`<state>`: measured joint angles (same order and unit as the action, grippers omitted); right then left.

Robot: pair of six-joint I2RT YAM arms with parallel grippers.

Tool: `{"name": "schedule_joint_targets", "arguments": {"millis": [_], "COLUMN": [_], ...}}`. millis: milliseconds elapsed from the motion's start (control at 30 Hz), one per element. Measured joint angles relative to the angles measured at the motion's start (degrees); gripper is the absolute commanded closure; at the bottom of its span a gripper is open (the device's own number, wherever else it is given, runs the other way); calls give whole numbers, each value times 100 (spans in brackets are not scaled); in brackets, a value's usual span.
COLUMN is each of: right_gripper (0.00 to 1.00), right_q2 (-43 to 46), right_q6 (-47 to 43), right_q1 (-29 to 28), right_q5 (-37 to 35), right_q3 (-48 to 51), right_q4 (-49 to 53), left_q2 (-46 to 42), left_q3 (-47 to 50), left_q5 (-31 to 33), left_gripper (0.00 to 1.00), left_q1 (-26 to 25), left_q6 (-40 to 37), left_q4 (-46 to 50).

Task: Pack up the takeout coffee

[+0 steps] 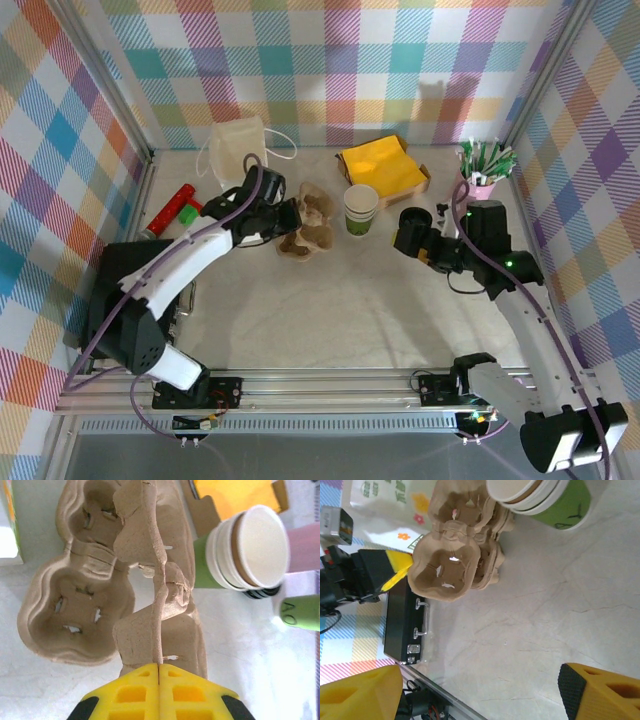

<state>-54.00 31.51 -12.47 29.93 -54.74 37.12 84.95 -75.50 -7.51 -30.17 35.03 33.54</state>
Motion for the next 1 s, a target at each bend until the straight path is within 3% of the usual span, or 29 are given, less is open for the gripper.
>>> {"name": "schedule_joint_targets", "arguments": {"millis": [333, 700, 1000], "right_gripper": [20, 21, 22], "right_q2": [-575, -1952, -2828], "right_q6": [-94, -2299, -3482], "right_q1": [-1558, -2905, -3456], "right_q5": [-702, -1593, -1952], "right_q3": [-212, -2398, -2693], "right_q4": [-503, -299, -103], "left_q2": [-1266, -1976, -2070], "left_q3": [260, 260, 221], "left_q5": [-564, -1176, -1499], "left_gripper": [100, 100, 100], "left_q1": [0, 0, 0], "left_q6": [-190, -876, -1025], "left_q4": [476, 1340, 1587]}}
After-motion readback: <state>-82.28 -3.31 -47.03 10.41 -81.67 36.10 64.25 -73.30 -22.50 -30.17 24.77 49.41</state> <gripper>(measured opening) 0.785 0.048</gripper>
